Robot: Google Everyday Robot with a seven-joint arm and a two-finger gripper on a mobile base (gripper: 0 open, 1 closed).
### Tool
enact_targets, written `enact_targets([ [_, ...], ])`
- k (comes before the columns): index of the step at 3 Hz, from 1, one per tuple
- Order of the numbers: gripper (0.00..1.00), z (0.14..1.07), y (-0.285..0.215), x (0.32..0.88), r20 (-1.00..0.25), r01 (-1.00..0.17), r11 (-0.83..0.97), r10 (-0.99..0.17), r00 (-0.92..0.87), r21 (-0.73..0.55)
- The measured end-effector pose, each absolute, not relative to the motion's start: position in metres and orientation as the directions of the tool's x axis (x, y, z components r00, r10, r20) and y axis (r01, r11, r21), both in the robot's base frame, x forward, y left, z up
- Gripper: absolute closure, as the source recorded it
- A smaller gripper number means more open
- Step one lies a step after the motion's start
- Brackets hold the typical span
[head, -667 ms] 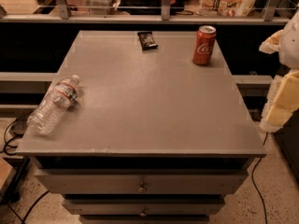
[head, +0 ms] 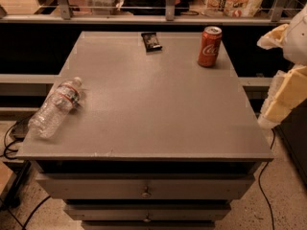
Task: Move rxbar chocolate near water bottle
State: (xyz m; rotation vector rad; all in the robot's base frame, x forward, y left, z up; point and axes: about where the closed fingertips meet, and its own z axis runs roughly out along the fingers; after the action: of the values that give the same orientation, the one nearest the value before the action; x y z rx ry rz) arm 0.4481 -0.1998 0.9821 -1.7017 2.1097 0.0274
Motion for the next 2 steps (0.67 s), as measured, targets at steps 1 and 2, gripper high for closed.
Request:
enact_targets([
  [1, 0.0, 0.982, -0.177, 0.458, -0.506, -0.952, 0.215, -0.859, -0.079, -0.216],
  [2, 0.0, 0.986, -0.145, 0.465, -0.651, -0.963, 0.194, -0.759, -0.026, -0.187],
])
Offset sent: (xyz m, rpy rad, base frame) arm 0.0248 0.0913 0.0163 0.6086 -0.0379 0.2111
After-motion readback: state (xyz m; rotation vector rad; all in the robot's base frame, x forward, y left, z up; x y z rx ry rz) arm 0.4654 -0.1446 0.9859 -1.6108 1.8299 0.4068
